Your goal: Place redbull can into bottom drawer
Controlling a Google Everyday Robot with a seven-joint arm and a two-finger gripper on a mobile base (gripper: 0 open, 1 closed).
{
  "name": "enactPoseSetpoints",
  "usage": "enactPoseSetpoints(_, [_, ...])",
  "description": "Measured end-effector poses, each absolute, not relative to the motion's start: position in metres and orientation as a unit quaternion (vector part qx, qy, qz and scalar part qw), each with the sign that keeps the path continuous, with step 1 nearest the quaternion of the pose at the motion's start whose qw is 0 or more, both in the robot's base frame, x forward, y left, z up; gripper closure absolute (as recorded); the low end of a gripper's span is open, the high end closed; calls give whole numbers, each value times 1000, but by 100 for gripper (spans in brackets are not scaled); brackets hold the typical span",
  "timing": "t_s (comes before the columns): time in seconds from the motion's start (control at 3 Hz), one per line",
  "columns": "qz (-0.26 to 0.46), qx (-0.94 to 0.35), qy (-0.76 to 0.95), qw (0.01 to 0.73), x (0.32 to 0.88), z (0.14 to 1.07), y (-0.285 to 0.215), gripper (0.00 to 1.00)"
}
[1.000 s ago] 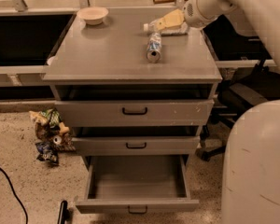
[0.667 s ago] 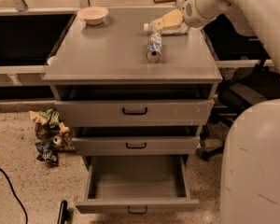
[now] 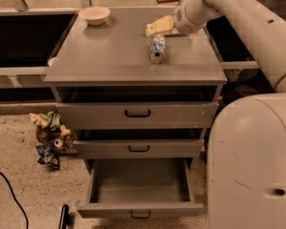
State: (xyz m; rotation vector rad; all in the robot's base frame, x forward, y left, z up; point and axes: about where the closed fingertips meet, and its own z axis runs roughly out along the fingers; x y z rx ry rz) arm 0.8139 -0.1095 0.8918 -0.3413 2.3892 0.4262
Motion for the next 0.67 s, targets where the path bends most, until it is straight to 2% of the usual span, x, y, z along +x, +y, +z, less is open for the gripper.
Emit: enactPoseSetpoints(0.67, [167, -113, 931, 305, 824, 862, -91, 0])
